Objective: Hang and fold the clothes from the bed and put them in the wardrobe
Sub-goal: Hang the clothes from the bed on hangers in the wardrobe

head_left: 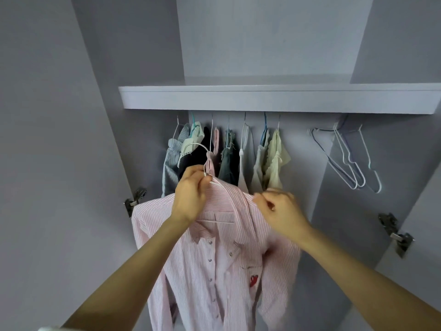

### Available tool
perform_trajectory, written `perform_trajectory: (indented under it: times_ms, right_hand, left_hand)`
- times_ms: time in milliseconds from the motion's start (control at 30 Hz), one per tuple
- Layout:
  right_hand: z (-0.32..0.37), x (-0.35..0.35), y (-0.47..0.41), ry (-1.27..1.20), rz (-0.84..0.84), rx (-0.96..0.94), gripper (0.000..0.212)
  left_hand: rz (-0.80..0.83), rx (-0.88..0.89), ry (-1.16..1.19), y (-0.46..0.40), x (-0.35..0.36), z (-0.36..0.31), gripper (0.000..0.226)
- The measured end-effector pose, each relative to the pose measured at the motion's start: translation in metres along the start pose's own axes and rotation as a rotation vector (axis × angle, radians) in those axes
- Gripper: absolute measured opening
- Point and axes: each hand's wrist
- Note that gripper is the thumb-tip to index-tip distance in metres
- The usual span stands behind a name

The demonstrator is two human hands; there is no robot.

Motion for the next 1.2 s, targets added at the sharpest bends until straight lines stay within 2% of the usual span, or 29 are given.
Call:
perform_trajectory:
  times_ms: [67, 100, 233, 300, 400, 500, 600, 667, 733, 833, 933, 1067, 1200]
  right_hand:
    - [-0.016, -0.004, -0.005, 0.178, -0.122, -0.053, 0.029]
    - [-0.023, -0.005, -0.008, 0.234, -0.087, -0.078, 0.029]
    - [-0.032, -0.005, -0.006, 0.282, 0.298, -0.084, 0.018]
    - [-0.033, -0.001, 0.005, 0.244, 0.268, -0.052, 0.025]
    - [-0.041, 0.001, 0.032, 0.154, 0.091, 0.016, 0.033]
    - [-0.053, -0.002, 0.071, 0.112, 0.005, 0.207, 0.028]
    - [-0.068, -0.009, 0.106, 0.055, 0.05, 0.457, 0.032]
    - [-0.081, -0.018, 0.124, 0.136, 0.057, 0.589, 0.036]
    - [-0.094, -0.029, 0.137, 0.274, 0.024, 0.637, 0.037]
    - [-0.109, -0.056, 0.158, 0.33, 0.003, 0.685, 0.035]
    - [-0.112, -0.077, 0.179, 0.395, 0.088, 0.798, 0.037]
    - [-0.108, -0.092, 0.203, 0.639, 0.099, 0.942, 0.041]
    - [-0.099, -0.1, 0.212, 0.714, 0.044, 1.104, 0.043]
  left_hand:
    - [0.007, -0.008, 0.039, -0.002, -0.005, 0.002, 0.02]
    - [0.011, -0.007, 0.056, -0.003, -0.007, 0.002, 0.02]
    - [0.01, -0.009, 0.137, -0.009, -0.005, -0.002, 0.018]
    - [0.021, -0.014, 0.173, -0.01, 0.0, -0.004, 0.019]
    - [0.035, -0.041, 0.243, -0.006, 0.015, -0.008, 0.016]
    - [0.05, -0.072, 0.356, 0.008, 0.046, -0.02, 0.006]
    - [0.05, -0.031, 0.41, 0.028, 0.074, -0.04, 0.015]
    - [0.096, 0.033, 0.383, 0.038, 0.091, -0.047, 0.015]
    - [0.167, 0.054, 0.353, 0.044, 0.106, -0.046, 0.012]
    - [0.329, -0.005, 0.283, 0.051, 0.128, -0.042, 0.018]
    - [0.458, -0.022, 0.249, 0.055, 0.146, -0.038, 0.023]
    - [0.573, 0.019, 0.231, 0.053, 0.167, -0.035, 0.025]
    - [0.669, 0.05, 0.218, 0.049, 0.178, -0.036, 0.026]
Point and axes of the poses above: each hand's wrist, its own y-axis away from the middle knuckle, its own x-axis out of the palm, z = x × y, and after that the axes turned 10 degrees about x, right-handed
